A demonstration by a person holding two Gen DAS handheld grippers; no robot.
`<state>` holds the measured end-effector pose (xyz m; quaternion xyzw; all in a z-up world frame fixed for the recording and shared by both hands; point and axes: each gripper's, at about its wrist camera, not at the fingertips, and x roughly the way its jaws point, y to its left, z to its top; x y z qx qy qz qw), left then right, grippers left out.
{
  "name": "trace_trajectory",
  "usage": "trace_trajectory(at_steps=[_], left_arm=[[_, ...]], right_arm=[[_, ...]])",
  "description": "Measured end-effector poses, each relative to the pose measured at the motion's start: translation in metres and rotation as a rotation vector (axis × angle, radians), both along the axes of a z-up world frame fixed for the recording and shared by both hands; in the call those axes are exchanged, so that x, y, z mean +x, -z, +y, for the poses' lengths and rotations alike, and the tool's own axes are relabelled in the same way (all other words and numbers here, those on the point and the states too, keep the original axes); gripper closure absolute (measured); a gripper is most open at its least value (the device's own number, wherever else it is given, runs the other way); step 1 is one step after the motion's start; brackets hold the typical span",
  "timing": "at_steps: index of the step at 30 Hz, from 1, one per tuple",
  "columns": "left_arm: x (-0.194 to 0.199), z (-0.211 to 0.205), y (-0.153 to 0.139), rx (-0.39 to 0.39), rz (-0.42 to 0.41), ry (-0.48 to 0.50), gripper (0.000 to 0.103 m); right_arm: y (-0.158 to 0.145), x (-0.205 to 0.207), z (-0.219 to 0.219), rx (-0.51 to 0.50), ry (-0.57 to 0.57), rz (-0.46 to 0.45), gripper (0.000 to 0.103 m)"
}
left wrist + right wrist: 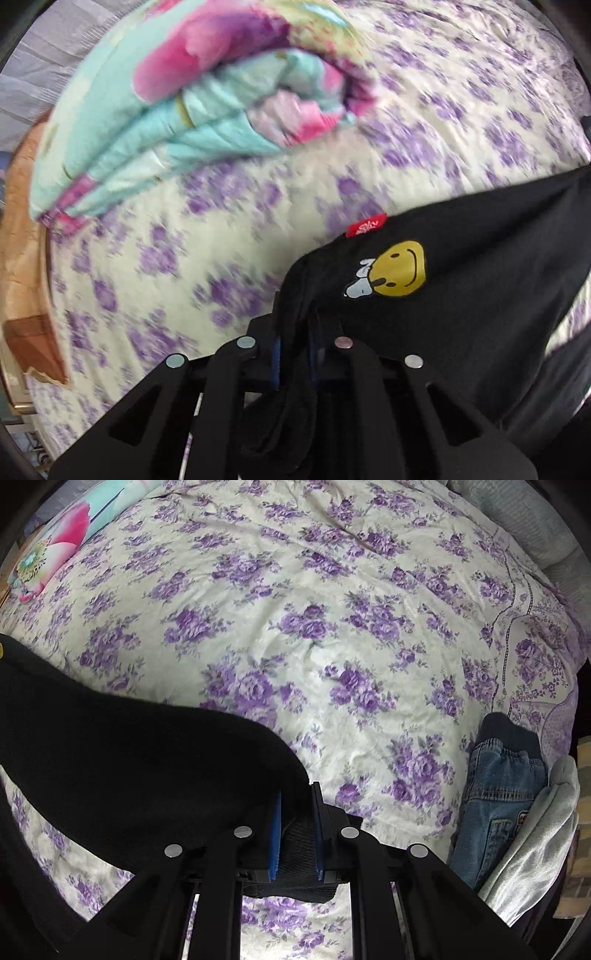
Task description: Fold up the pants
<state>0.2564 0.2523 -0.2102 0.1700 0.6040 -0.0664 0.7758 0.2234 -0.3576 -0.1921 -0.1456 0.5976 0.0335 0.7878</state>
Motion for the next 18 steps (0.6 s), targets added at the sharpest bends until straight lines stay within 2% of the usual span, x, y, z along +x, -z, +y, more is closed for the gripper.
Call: trace_trajectory(at_steps=[3, 5, 8, 12, 18], left_arm=[[0.014, -0.006, -0.018, 0.082, -0.064, 0.016, 0.093], [0.022, -0.008, -0.035, 0.106, -0.104, 0.015, 0.093], [0.021, -0.02, -0.051, 0.161, -0.159, 0.073, 0.092], [-0.012, -0.034, -0.054, 0.256, -0.154, 0.196, 0.092], [-0.083, -0.035, -0.088, 0.256, -0.198, 0.281, 0.093]], right_arm=[[-0.021, 0.014, 0.003, -0.007, 0.024, -0.085, 0.089], [-0.034, 0.029, 0.004, 0.0, 0.044, -0.146, 0.089], [-0.044, 0.031, 0.001, -0.017, 0.041, -0.164, 0.089], [-0.044, 0.008, -0.004, 0.009, 0.036, -0.16, 0.089], [-0.063, -0.064, -0.012, 0.107, 0.049, -0.235, 0.089]])
